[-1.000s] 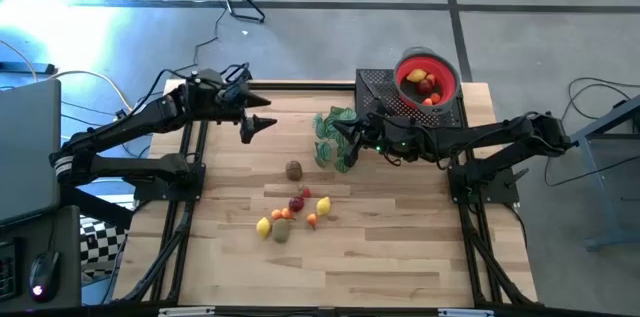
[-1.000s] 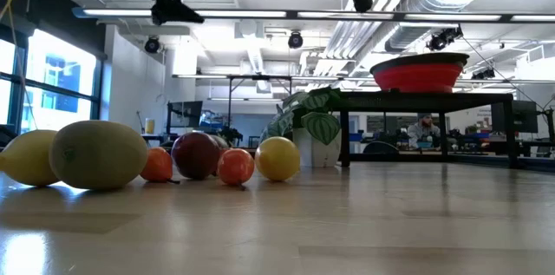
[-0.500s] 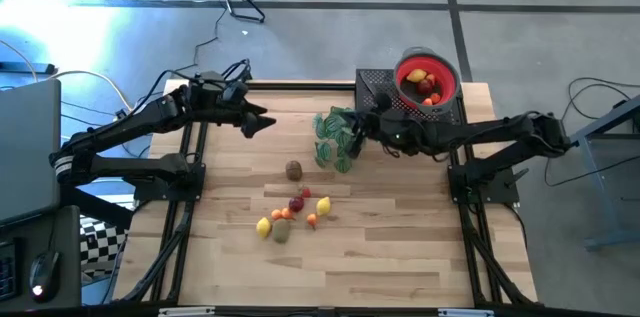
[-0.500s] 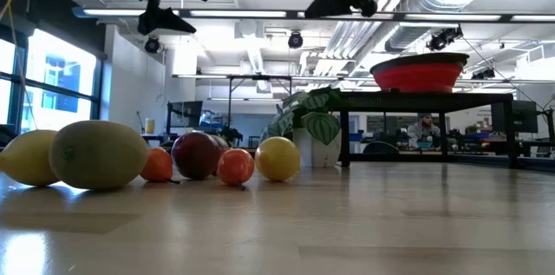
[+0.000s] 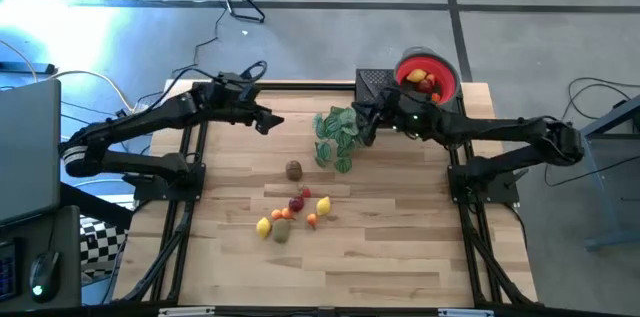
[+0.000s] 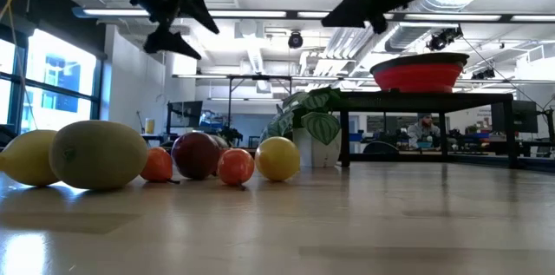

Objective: Pick & Place Fruit
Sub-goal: Adjust the red colander on the shelf

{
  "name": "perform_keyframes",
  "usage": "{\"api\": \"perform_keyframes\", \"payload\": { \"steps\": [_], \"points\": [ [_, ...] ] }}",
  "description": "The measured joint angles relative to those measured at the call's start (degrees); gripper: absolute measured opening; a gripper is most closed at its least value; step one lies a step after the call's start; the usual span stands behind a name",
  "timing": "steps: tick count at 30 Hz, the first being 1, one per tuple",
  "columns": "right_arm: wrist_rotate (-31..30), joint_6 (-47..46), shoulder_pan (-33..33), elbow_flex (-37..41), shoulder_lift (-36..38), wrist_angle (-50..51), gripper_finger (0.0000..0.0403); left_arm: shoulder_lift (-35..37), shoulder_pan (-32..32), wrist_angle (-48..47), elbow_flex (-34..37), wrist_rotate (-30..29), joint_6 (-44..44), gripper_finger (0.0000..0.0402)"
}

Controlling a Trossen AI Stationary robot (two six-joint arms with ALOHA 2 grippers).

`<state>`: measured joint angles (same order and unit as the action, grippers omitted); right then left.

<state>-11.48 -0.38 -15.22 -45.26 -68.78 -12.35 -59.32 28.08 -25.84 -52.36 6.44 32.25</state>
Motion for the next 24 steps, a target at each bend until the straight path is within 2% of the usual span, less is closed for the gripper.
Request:
{"api": "perform_keyframes", "payload": {
  "steps": [3,9,14,20,24],
  "points": [
    [-0.05,0.02,0.02,2.1,3.89,0.18,0.0002,-2.36,-0.4,0.71,0.0,0.46,1.74,0.0329],
    [0.04,0.47,0.2,5.43,14.84,1.55,0.0002,-4.5,-5.1,4.04,0.04,0.17,4.41,0.0329],
    [0.1,0.03,0.22,8.06,21.85,4.27,0.0002,-4.6,-9.87,4.93,0.04,-4.69,6.38,0.0329],
    [-0.54,0.02,0.22,10.13,24.94,6.04,0.0002,-4.63,-13.92,4.75,0.04,-8.85,8.78,0.0329],
    [-3.56,0.32,0.2,10.13,25.72,5.41,0.0002,-4.63,-15.86,4.74,0.04,-10.55,8.8,0.0329]
  ]
}}
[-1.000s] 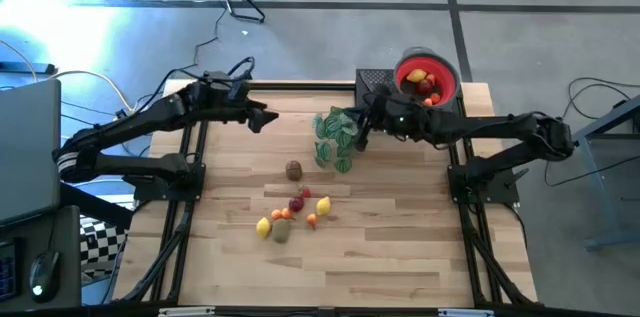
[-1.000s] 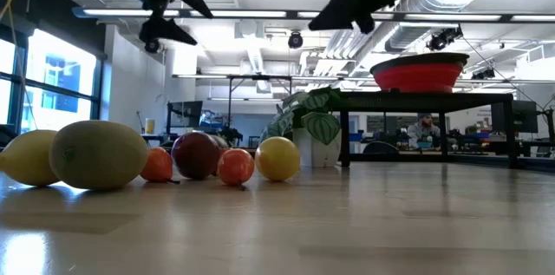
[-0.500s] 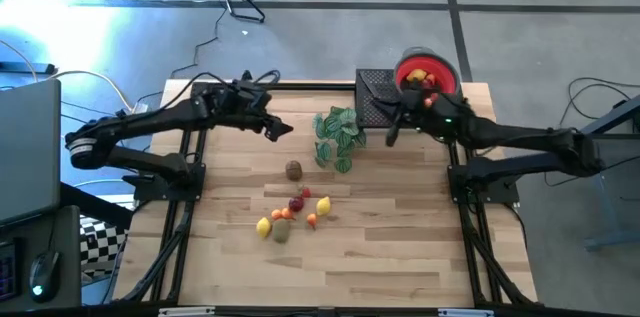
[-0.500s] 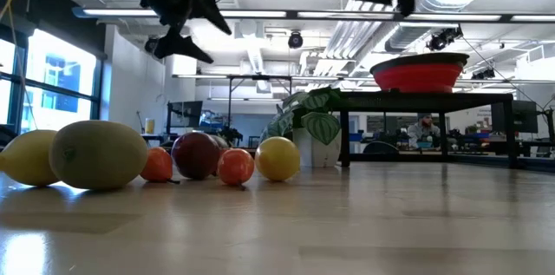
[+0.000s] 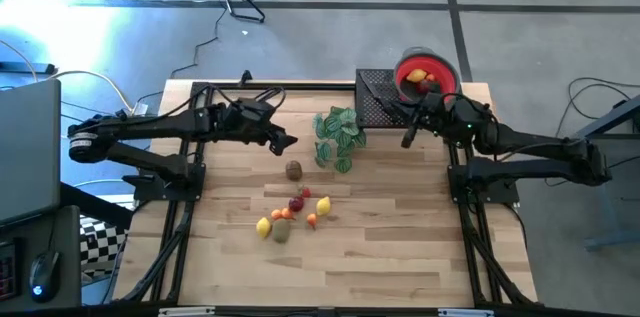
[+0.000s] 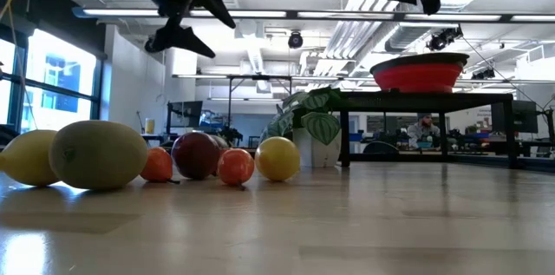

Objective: Pick & Place Fruit
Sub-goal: Adjust the red colander on the shelf

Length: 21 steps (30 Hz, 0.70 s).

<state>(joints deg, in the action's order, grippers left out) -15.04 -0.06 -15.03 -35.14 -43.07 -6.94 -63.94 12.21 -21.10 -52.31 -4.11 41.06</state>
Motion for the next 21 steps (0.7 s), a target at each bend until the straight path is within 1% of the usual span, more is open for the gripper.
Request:
{"api": "perform_keyframes", "payload": {
  "steps": [4,6,9,11,14,16,18,21],
  "points": [
    [-2.2,0.36,0.0,0.0,0.22,0.02,0.0002,0.0,-1.49,-0.05,0.0,-0.11,0.15,0.0329],
    [-4.22,1.09,0.0,0.0,0.22,-0.13,0.0002,0.0,-1.9,-0.07,0.0,-0.09,0.83,0.0329],
    [-10.78,3.15,-1.03,-1.46,-0.1,2.62,0.0002,0.0,-1.88,-0.16,0.0,0.29,1.25,0.0329],
    [-13.43,2.2,-2.78,-4.69,-1.26,8.14,0.0002,0.0,-1.75,-0.42,0.0,0.3,1.27,0.0329],
    [-13.28,0.2,-7.09,-12.14,-4.39,20.29,0.0002,0.0,-1.75,-0.4,0.0,0.34,1.25,0.0329],
    [-13.21,-0.91,-9.81,-18.46,-8.15,27.02,0.0002,0.0,-1.75,-0.45,0.0,0.34,1.21,0.0329],
    [-11.9,-3.18,-12.55,-24.98,-12.75,35.18,0.0002,0.0,-1.75,-0.48,0.0,0.37,0.76,0.0329],
    [-7.24,-5.72,-16.76,-32.83,-20.28,44.67,0.0002,0.0,-1.76,-0.51,0.0,0.39,0.74,0.0329]
  ]
}}
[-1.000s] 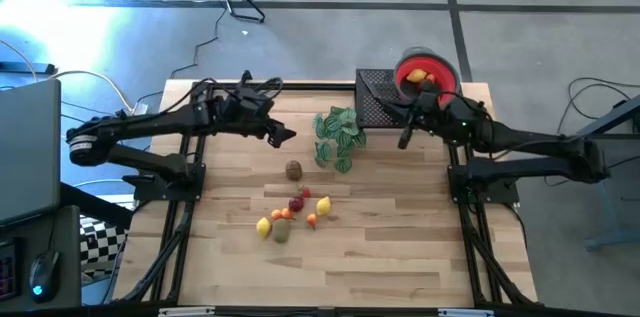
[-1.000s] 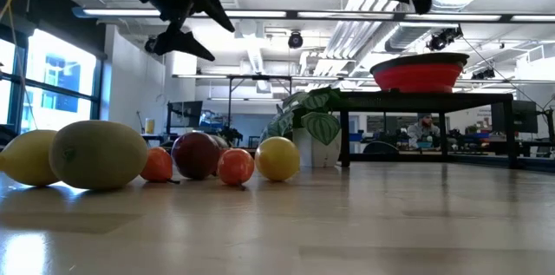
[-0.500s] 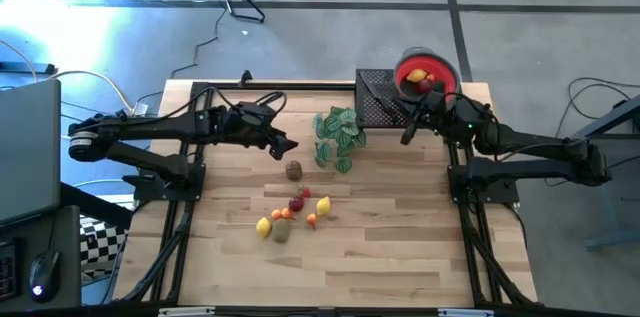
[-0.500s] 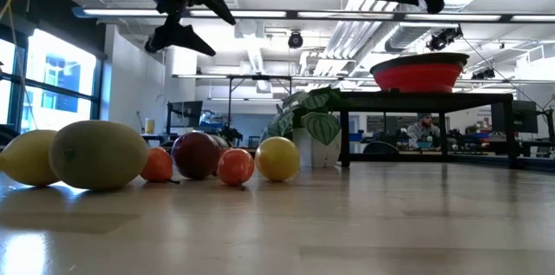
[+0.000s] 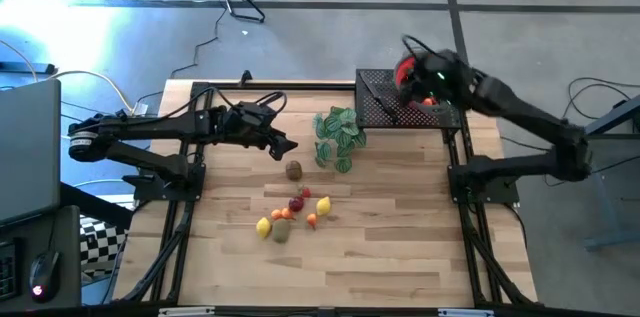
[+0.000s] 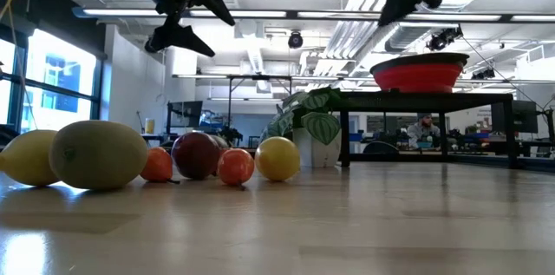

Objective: Pick & Place Fruit
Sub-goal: Adjust the red colander on the shelf

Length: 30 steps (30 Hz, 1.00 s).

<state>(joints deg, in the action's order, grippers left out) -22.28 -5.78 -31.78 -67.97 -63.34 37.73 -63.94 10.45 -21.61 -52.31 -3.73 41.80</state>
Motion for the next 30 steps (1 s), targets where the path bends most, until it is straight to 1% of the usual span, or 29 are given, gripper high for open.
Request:
{"api": "perform_keyframes", "payload": {
  "steps": [2,5,10,13,17,19,25,30],
  "points": [
    [2.01,-0.11,-2.82,-3.21,-3.91,3.66,0.0002,0.0,-0.02,-0.02,0.0,0.02,-0.26,0.0329],
    [3.57,0.72,-6.17,-6.1,-8.72,5.21,0.0002,0.0,0.0,-0.31,0.0,0.12,-1.52,0.0329],
    [8.72,0.89,-11.22,-8.57,-14.77,8.36,0.0002,0.0,0.0,-1.74,0.0,0.11,-2.5,0.0329],
    [9.24,0.91,-13.81,-9.05,-17.23,11.24,0.0002,0.0,0.0,-2.53,0.0,0.11,-2.72,0.0329],
    [10.24,0.87,-15.9,-9.05,-18.54,13.78,0.0002,0.02,0.0,-2.52,0.0,0.11,-2.75,0.0329],
    [12.62,0.85,-16.78,-9.05,-18.54,14.81,0.0002,0.02,0.0,-2.6,0.0,0.09,-2.75,0.0329],
    [16.24,1.5,-17.76,-9.05,-18.54,17.26,0.0002,0.02,0.0,-2.56,0.0,0.09,-2.85,0.0329],
    [21.31,2.88,-17.87,-9.07,-18.57,18.2,0.0002,0.02,0.0,-2.56,0.0,-0.04,-4.04,0.0329]
  ]
}}
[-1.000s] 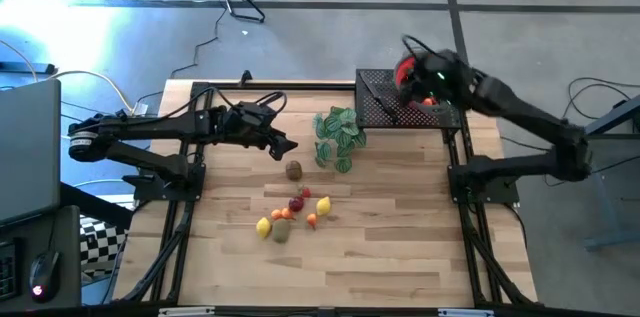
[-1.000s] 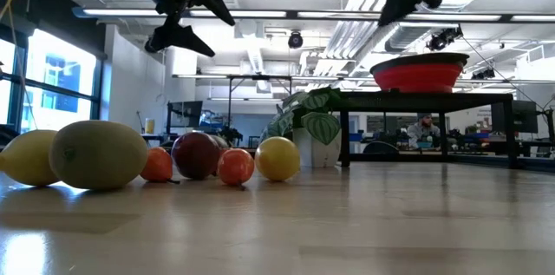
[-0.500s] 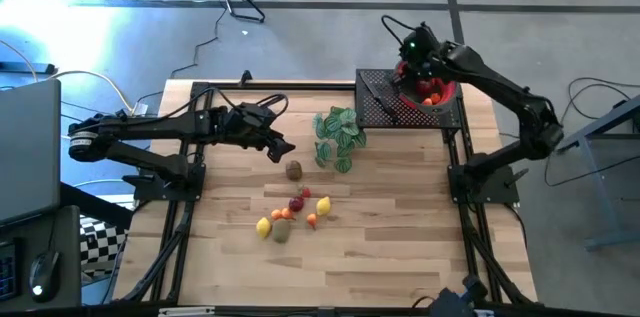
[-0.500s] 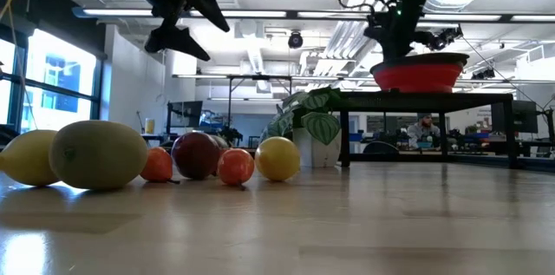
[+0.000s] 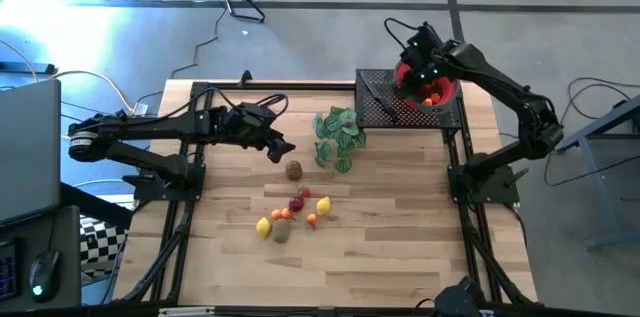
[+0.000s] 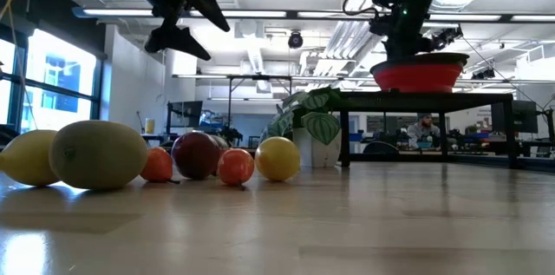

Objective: Pick & Place Fruit
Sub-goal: Adjust the red colander on the shelf, then put the kiwi into the red colander

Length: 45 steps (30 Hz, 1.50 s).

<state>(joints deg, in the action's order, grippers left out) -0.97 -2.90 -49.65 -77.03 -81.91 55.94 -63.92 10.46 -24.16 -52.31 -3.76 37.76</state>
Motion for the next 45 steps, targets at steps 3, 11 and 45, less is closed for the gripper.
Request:
{"api": "perform_keyframes", "payload": {
  "steps": [3,11,45],
  "points": [
    [1.39,0.13,0.04,0.0,0.0,0.03,0.0002,0.0,0.0,0.0,0.0,-0.01,0.0,0.0329],
    [7.78,1.91,0.03,0.0,0.0,-1.11,0.0003,0.0,0.0,0.0,0.0,0.01,-0.1,0.0329],
    [-1.71,4.22,5.09,0.0,3.12,-4.38,0.0002,0.0,0.0,-3.0,0.0,0.1,-0.22,0.0329]
  ]
}}
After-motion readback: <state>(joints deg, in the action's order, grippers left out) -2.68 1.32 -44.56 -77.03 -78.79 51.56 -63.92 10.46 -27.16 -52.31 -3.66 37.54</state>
